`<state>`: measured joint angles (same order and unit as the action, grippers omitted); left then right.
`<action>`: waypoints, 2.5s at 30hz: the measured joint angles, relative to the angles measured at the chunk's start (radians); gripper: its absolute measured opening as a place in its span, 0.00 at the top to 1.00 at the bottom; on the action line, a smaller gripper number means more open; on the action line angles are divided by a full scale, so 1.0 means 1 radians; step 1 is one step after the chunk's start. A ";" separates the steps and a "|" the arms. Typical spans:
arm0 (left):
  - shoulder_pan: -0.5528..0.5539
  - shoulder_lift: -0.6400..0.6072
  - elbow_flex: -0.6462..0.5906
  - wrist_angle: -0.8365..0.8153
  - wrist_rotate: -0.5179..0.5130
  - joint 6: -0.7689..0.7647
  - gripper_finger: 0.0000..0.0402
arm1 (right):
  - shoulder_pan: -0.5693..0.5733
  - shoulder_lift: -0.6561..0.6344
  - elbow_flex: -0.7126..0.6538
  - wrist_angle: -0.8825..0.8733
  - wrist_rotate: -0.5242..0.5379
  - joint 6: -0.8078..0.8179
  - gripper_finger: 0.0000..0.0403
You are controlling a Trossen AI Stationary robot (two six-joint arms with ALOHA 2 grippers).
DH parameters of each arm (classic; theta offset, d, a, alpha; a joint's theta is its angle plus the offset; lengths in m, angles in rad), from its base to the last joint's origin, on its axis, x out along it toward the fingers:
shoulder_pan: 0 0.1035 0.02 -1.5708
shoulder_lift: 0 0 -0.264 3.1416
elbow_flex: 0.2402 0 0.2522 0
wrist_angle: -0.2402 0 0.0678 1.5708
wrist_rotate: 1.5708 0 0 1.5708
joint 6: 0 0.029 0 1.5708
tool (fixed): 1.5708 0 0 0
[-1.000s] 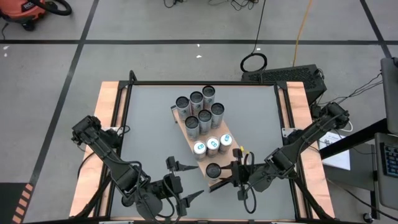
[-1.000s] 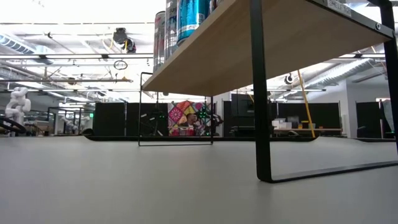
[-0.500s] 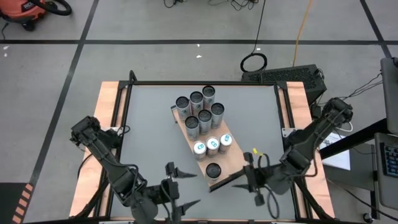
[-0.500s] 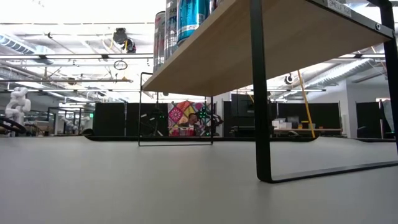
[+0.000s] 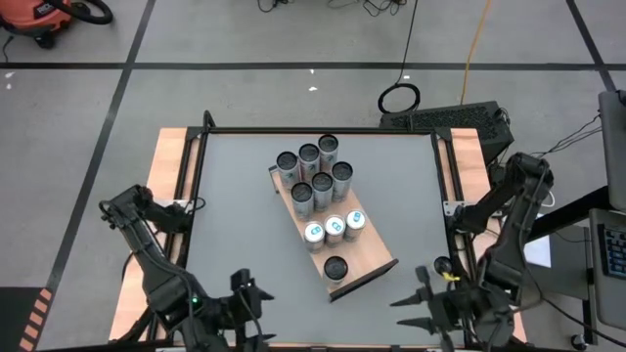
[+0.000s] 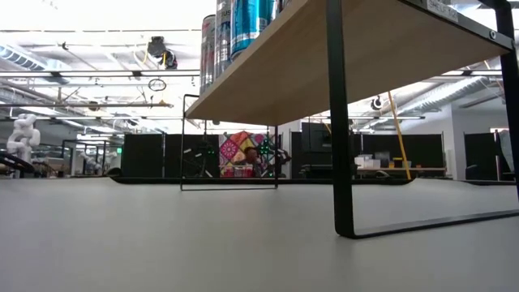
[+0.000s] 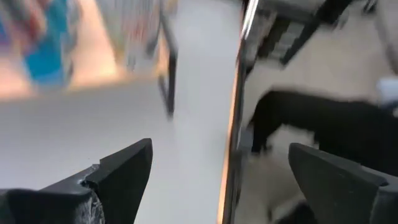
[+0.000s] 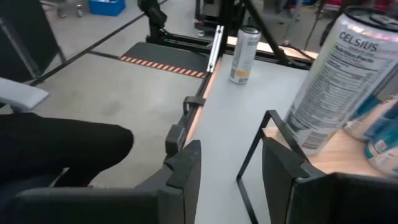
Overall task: Place canned beverage on shelf
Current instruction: Put the bottom white-yellow soda can on the shelf aligned with the other white-yellow soda can
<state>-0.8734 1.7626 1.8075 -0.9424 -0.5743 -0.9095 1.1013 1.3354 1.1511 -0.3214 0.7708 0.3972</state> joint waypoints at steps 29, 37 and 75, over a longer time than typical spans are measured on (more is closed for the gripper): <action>-0.133 0.084 0.002 -0.549 0.499 -0.477 0.06 | 0.020 0.055 0.000 0.002 0.014 -0.050 0.75; -0.175 0.084 -0.006 -0.591 0.483 -0.499 0.06 | 0.020 0.055 0.000 0.002 0.014 -0.046 0.75; -0.133 0.082 -0.180 -0.503 0.565 -0.657 0.37 | 0.017 0.060 0.000 0.008 0.023 0.002 0.75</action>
<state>-1.0068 1.8446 1.6272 -1.4456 -0.0090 -1.5665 1.1183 1.3949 1.1515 -0.3134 0.7939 0.3992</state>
